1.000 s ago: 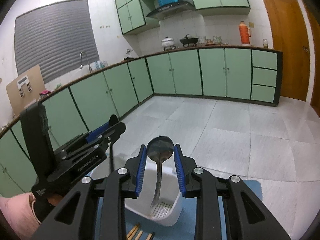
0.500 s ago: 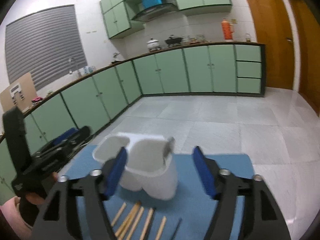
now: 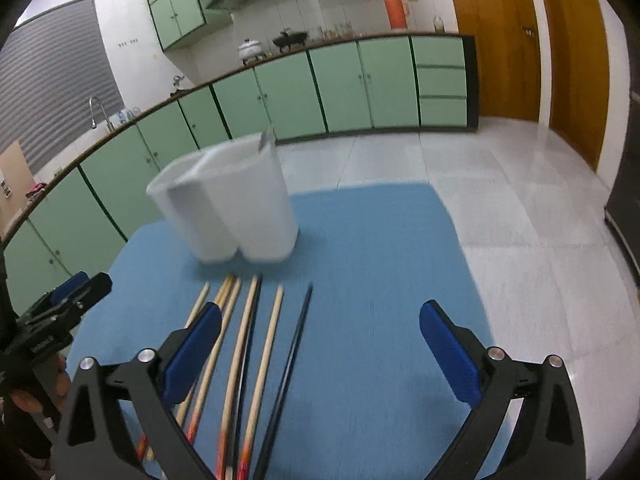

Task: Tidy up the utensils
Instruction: 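Move both tools back down over the row of chopsticks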

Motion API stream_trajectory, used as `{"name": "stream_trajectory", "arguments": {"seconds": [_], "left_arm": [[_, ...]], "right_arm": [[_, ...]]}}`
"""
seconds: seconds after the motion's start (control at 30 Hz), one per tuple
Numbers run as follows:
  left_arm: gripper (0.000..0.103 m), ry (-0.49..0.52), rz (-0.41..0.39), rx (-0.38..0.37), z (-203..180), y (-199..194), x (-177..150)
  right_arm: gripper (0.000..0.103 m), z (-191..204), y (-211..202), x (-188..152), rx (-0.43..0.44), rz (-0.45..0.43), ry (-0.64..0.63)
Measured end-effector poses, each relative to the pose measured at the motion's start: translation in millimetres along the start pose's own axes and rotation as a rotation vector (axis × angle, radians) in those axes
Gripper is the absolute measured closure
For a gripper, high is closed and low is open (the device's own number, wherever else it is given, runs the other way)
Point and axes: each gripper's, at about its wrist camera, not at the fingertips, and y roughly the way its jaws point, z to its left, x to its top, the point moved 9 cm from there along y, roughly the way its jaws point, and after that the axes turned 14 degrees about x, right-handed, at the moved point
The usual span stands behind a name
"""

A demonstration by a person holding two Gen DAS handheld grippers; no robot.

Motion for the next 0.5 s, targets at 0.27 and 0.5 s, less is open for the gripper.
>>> {"name": "stream_trajectory", "arguments": {"seconds": [0.27,0.5], "left_arm": [[0.007,0.041,0.108,0.03,9,-15,-59],[0.007,0.099,0.135,0.029,11,-41,-102]], "right_arm": [[0.02,9,-18,-62,-0.024,0.061,0.03],[0.046,37,-36,-106,-0.002,0.135,-0.041]]}}
